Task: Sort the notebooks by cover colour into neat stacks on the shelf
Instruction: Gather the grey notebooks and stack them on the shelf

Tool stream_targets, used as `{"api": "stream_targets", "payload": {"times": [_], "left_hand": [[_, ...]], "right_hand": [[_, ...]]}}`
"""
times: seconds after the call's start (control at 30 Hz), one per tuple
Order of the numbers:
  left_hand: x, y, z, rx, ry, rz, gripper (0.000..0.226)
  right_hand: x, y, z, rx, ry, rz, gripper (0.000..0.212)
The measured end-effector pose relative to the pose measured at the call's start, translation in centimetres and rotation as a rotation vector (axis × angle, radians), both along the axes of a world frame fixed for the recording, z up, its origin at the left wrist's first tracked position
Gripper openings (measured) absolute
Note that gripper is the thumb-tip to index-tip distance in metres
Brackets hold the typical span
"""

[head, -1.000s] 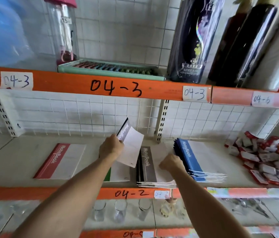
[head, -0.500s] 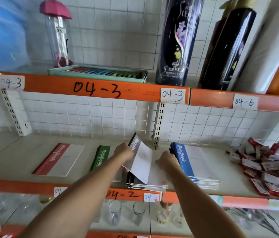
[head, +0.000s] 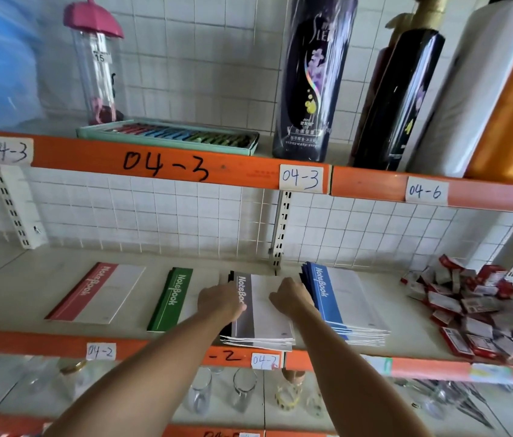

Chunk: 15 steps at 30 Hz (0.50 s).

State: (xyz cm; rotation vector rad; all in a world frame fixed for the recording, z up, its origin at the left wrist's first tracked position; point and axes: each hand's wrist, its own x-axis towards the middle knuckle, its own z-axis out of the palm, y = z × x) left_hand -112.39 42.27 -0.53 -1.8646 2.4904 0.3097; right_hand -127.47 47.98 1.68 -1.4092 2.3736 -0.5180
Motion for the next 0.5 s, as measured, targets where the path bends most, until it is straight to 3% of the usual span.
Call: {"api": "stream_targets", "payload": {"times": [0.07,0.13,0.5], "left_hand": [[1.0,-0.4,-0.1,-0.033,0.043,-0.029,0.056],[2.4,-0.9,0.1,-0.096,0.046,-0.068,0.064],[17.7,-4.0,3.7,-0.177,0.083,-0.065,0.059]], "right_hand": [[0.8,-0.4,0.0,-0.007,-0.002,0.06,0.021],[1.8,-0.8,0.2,-0.019,0.007,0.102,0.031],[15.0,-3.9,1.1,-0.041,0.027,0.194,0.061]]}}
